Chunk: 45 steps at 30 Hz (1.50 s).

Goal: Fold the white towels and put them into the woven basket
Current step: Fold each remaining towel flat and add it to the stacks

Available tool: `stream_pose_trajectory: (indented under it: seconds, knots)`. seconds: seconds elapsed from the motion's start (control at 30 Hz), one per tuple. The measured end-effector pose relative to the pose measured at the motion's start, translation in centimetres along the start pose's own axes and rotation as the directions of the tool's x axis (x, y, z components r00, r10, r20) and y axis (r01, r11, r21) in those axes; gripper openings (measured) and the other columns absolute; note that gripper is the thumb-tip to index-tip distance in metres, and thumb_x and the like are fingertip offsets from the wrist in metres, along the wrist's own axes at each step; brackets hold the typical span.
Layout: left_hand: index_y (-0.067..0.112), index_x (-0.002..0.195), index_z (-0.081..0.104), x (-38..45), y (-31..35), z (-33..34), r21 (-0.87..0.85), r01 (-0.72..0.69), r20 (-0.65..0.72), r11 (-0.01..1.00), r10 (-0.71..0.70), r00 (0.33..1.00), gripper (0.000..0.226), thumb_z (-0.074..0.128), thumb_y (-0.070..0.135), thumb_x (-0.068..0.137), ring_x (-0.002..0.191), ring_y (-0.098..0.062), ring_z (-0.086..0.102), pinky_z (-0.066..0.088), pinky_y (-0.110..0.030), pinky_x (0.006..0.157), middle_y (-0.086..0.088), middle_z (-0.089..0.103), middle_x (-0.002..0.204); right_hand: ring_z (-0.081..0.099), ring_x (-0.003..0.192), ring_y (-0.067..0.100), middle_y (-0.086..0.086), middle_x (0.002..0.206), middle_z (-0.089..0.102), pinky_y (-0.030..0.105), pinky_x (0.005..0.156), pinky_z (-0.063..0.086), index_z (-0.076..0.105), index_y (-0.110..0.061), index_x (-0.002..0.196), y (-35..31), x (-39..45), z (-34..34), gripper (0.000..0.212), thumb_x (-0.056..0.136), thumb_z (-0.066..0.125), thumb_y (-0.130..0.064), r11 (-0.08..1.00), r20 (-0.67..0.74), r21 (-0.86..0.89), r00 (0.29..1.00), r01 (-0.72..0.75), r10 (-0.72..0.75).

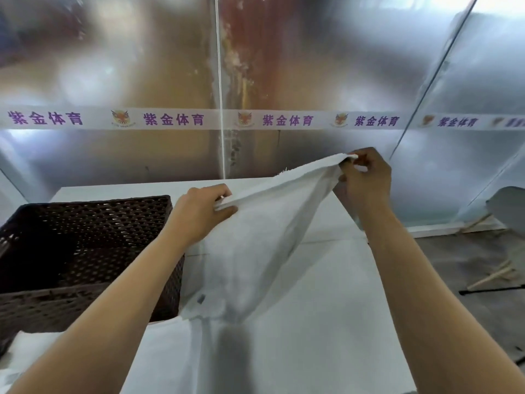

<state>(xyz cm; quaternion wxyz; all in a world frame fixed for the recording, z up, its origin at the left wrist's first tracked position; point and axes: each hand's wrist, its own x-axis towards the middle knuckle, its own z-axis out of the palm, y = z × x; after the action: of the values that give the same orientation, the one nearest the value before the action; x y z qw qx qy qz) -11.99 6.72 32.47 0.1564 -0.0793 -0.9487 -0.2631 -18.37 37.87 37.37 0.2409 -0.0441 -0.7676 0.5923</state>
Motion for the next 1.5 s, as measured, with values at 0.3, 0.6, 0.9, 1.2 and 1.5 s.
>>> stream_pose_trajectory:
  seconds: [0.3,0.6,0.9,1.2,1.5]
  knots:
    - [0.024,0.096,0.075,5.2,2.0,-0.7,-0.586,0.262,-0.151,0.767,-0.421,0.894,0.012,0.066,0.017,0.095,0.063,-0.015,0.064,0.054,-0.032,0.051,-0.001,0.07,0.08,0.077,0.074,0.028,0.016,0.116,0.065,0.039,0.054,0.062,0.052,-0.016,0.106,-0.9,6.2,-2.8,0.003,0.104,0.052,-0.014,0.972,0.011,0.232,0.999,-0.049,0.048]
    - [0.017,0.104,0.067,20.2,5.4,1.1,-0.896,0.296,-0.03,0.332,-0.709,0.705,0.013,0.066,0.028,0.097,0.111,-0.03,0.061,0.062,-0.049,0.079,-0.004,0.063,0.111,0.073,0.089,0.019,0.008,0.107,0.068,0.041,0.072,0.056,0.051,-0.018,0.104,1.0,20.7,2.1,0.004,0.104,0.053,-0.015,0.92,0.124,0.34,0.979,-0.196,0.163]
    - [0.024,0.09,0.064,31.5,10.3,-2.7,-0.877,-0.01,-0.315,0.48,-0.559,0.767,0.01,0.059,0.023,0.099,0.102,-0.013,0.058,0.056,-0.047,0.095,0.005,0.064,0.107,0.074,0.1,0.014,0.007,0.12,0.067,0.041,0.084,0.062,0.056,-0.021,0.102,-3.1,32.6,3.3,0.007,0.1,0.061,-0.017,0.834,0.117,0.551,0.992,-0.028,-0.044]
    - [0.018,0.097,0.06,31.5,11.1,-0.6,-0.835,-0.049,-0.379,0.549,-0.508,0.773,0.007,0.057,0.023,0.101,0.107,-0.016,0.057,0.056,-0.045,0.097,0.008,0.062,0.101,0.074,0.094,0.022,0.001,0.104,0.069,0.041,0.089,0.061,0.06,-0.023,0.097,-0.7,33.1,0.4,0.007,0.099,0.065,-0.018,0.818,0.128,0.574,0.982,0.041,-0.139]
    - [0.027,0.096,0.069,18.7,5.3,12.3,-0.81,0.228,-0.192,0.541,-0.611,0.768,0.019,0.056,0.015,0.102,0.088,-0.004,0.068,0.056,-0.039,0.091,0.016,0.073,0.087,0.069,0.092,0.021,0.007,0.1,0.069,0.038,0.091,0.06,0.065,-0.02,0.097,14.4,22.0,-0.4,0.009,0.099,0.064,-0.011,0.867,0.233,0.412,0.952,-0.282,0.199]
